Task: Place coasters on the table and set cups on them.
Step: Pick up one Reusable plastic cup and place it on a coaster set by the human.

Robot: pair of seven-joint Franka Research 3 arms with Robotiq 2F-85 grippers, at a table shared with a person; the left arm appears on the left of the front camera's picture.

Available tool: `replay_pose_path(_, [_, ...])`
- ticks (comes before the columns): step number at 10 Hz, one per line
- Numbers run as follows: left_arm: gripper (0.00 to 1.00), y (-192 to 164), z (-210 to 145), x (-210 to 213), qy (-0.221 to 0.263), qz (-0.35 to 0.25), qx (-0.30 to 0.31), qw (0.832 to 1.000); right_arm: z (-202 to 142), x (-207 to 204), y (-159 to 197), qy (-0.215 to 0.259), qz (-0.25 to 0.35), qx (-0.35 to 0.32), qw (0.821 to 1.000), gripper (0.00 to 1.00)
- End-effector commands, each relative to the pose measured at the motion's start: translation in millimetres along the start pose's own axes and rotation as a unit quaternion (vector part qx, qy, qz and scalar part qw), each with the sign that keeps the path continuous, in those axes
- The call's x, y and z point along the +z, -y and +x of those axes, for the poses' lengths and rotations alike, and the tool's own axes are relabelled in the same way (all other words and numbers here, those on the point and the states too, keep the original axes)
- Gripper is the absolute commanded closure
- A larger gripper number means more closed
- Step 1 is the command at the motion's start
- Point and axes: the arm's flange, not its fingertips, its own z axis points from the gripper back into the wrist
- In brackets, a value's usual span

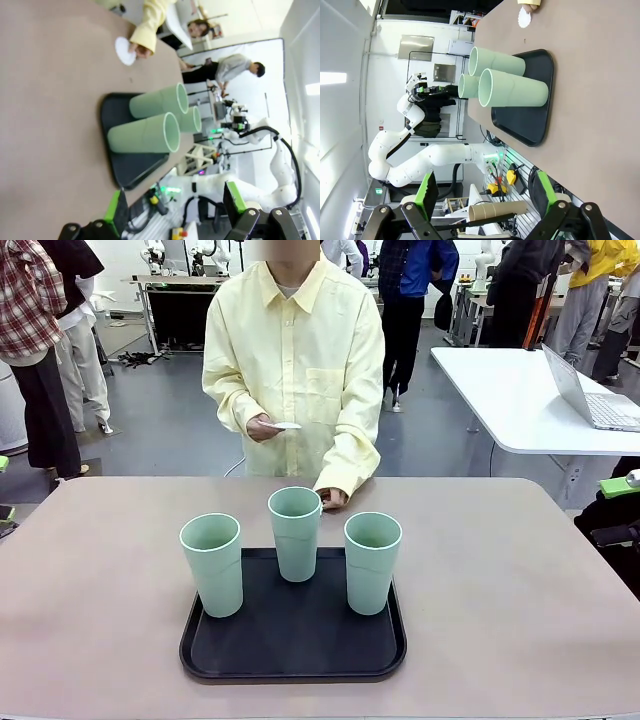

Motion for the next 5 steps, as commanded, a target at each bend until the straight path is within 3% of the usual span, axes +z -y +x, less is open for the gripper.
replay_pose_path(1, [0.0, 0.1, 1.4, 2.1, 0.003, -0.007, -0.003, 1.0, 0.4, 0.0, -0.3, 0.0, 0.006, -0.003, 1.0, 0.0])
replay_pose_path(5, [0.0, 0.1, 1.4, 2.1, 0.003, -0.007, -0.003, 1.0, 0.4, 0.0, -0.3, 0.0, 0.006, -0.003, 1.0, 0.0])
